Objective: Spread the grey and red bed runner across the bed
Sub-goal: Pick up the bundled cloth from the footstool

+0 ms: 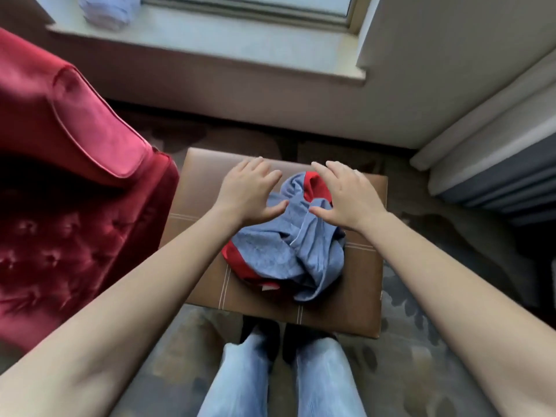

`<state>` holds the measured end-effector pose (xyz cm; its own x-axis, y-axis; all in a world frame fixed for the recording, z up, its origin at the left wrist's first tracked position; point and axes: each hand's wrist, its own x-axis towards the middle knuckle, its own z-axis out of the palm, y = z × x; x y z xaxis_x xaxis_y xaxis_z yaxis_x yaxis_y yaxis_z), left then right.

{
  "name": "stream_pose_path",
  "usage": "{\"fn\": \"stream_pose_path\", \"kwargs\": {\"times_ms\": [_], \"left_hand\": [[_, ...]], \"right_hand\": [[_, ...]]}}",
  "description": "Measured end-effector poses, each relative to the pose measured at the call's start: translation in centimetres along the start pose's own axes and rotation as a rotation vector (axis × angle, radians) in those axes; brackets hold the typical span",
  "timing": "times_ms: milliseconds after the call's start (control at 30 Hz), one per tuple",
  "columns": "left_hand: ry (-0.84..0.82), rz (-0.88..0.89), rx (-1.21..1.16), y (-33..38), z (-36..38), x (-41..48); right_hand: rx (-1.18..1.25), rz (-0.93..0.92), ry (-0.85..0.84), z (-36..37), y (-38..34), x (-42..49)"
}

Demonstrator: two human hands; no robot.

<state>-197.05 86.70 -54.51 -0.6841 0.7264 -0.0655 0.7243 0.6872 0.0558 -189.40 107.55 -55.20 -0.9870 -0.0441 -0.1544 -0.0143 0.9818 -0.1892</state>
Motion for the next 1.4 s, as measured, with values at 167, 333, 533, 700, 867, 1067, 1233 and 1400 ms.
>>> {"fn": "stream_pose_path", "kwargs": {"times_ms": [167, 333, 533, 700, 867, 1067, 1233, 1400], "left_hand": [[-0.1, 0.023, -0.024, 0.1, 8.3, 0.0], [-0.224, 0.004, -0.006, -0.3, 14.6, -0.6], [-0.47, -0.065, -0.035, -1.3, 19.9, -3.1], [-0.503, -0.083, -0.025, -1.9, 23.0, -2.4], [-0.509, -0.174, -0.065, -1.7, 25.3, 0.0], [-0.438, -0.187, -0.068, -2.3, 26.7, 0.9], [-0.316, -0.249, -0.178, -1.4, 26.7, 0.8], [-0.289, -0.302, -0.21, -1.2, 25.7, 1.1]], "right_hand": [[0.016, 0.021, -0.128, 7.6, 1.1, 0.3], [0.08, 0.052, -0.355, 14.1, 1.3, 0.5], [-0.032, 0.01, -0.581, 19.4, 1.0, 1.0], [-0.195, 0.015, -0.546, 22.2, 1.0, 2.6], [-0.235, -0.035, -0.518, 24.3, 1.9, 4.7], [-0.017, -0.035, -0.459, 26.1, 3.0, 7.1], [0.09, -0.07, -0.305, 26.4, 3.4, 8.0], [0.099, -0.09, -0.33, 25.5, 3.1, 8.8]]}}
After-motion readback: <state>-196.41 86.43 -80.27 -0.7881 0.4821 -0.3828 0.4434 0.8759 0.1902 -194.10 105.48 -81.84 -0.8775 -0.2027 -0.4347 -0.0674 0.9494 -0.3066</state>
